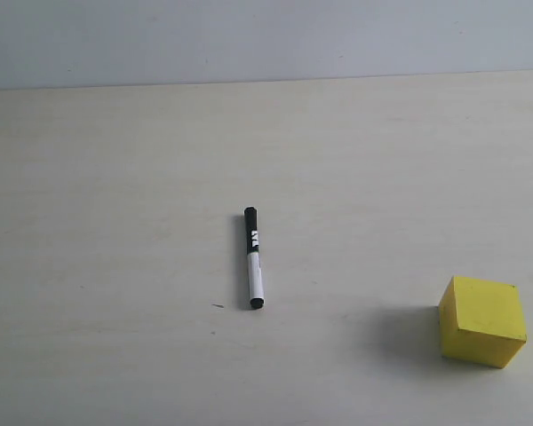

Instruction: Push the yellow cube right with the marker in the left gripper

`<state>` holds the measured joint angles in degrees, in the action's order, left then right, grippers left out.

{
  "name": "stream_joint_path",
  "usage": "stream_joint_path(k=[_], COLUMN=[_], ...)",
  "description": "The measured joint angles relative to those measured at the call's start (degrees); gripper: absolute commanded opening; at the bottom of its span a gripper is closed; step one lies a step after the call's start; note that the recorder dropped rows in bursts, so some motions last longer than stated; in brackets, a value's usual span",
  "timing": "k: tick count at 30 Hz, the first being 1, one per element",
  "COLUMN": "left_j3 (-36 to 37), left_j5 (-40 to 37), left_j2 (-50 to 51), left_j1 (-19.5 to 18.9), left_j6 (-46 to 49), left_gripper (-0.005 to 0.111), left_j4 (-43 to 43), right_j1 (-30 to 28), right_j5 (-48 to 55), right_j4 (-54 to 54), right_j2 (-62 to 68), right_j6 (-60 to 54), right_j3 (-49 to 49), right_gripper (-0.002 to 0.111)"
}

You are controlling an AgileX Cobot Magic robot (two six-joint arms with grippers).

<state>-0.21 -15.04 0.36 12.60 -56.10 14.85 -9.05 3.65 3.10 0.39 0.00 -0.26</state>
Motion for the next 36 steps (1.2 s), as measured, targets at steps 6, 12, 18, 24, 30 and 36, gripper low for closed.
stream_joint_path(k=[6, 12, 18, 24, 30, 36], left_j3=[0.0, 0.0, 0.0, 0.0, 0.13, 0.13], left_j5=[0.0, 1.58, 1.58, 0.65, 2.12, 6.2], left_j2=[0.0, 0.0, 0.0, 0.0, 0.0, 0.0], left_j1=[0.0, 0.0, -0.13, -0.63, -0.63, -0.63], left_j6=[19.77, 50.28, 52.95, 53.29, 51.65, 49.89], left_gripper=[0.0, 0.0, 0.0, 0.0, 0.0, 0.0], left_j4=[-11.46, -23.48, -22.97, -21.24, -19.09, -17.52], right_j1=[0.0, 0.0, 0.0, 0.0, 0.0, 0.0], right_j5=[0.0, 0.0, 0.0, 0.0, 0.0, 0.0], right_j4=[0.0, 0.0, 0.0, 0.0, 0.0, 0.0], right_j2=[0.0, 0.0, 0.0, 0.0, 0.0, 0.0], right_j6=[0.0, 0.0, 0.0, 0.0, 0.0, 0.0], right_j3=[0.0, 0.0, 0.0, 0.0, 0.0, 0.0], right_gripper=[0.0, 0.0, 0.0, 0.0, 0.0, 0.0])
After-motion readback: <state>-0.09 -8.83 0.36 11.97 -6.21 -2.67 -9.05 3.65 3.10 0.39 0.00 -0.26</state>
